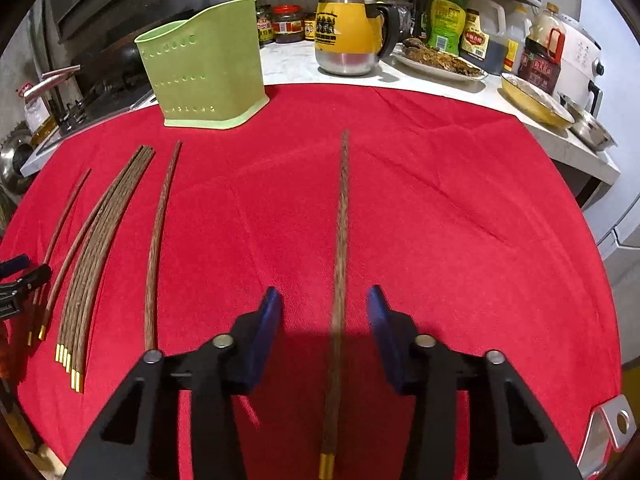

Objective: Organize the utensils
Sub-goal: 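Lower the left gripper onto a loose brown chopstick and close it while the right gripper grasps another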

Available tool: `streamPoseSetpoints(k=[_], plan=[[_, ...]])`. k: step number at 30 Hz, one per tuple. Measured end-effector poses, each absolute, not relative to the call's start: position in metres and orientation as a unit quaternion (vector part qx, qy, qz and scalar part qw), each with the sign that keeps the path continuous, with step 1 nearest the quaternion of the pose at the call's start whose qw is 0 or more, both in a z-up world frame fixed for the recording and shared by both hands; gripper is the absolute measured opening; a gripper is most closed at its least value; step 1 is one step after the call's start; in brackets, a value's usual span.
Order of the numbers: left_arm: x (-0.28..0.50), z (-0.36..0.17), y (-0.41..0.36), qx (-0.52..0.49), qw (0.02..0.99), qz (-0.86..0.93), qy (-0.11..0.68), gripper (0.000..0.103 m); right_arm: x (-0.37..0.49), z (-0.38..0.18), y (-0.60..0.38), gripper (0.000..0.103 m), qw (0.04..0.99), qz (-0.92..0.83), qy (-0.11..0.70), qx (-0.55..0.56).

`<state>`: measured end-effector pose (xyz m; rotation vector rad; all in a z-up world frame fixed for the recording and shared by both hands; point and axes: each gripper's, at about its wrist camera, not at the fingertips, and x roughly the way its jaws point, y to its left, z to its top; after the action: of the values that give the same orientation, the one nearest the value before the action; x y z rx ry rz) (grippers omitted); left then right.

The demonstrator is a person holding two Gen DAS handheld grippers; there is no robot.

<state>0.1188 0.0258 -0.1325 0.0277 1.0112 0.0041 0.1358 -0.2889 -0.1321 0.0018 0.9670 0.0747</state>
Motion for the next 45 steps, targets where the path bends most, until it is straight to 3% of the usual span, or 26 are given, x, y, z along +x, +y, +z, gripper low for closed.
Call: streamPoseSetpoints(k=[2,5,7,10,12,37,42,45], plan=[[0.106,-0.131,0.016,0.032,0.878,-0.022,0.477,0.087,0.127,-0.132,-0.291,0.035,0.885,0.044,0.464,-0.001],[0.088,-0.127,0.006,0.048,0.879,-0.043,0.472,0.065,0.113,-0.133,-0.293,0.028,0.888,0.05,0.457,-0.004],[0.08,-0.125,0.0,0.056,0.879,-0.05,0.47,0.044,0.104,-0.134,-0.293,0.027,0.893,0.049,0.448,-0.001],[0.069,-0.124,-0.007,0.073,0.881,-0.06,0.464,0.026,0.093,-0.134,-0.294,0.027,0.896,0.04,0.442,0.0],[0.061,-0.125,-0.011,0.088,0.882,-0.066,0.459,0.022,0.083,-0.134,-0.294,0.027,0.898,0.037,0.437,-0.001],[0.024,-0.126,-0.003,0.07,0.891,-0.035,0.448,0.022,0.028,-0.14,-0.297,0.029,0.926,0.044,0.375,0.001],[0.025,-0.126,-0.001,0.06,0.893,-0.037,0.444,0.022,0.037,-0.139,-0.29,0.027,0.927,0.035,0.373,-0.008],[0.029,-0.128,0.003,0.052,0.898,-0.033,0.437,0.022,0.044,-0.139,-0.287,0.019,0.926,0.027,0.376,-0.01]])
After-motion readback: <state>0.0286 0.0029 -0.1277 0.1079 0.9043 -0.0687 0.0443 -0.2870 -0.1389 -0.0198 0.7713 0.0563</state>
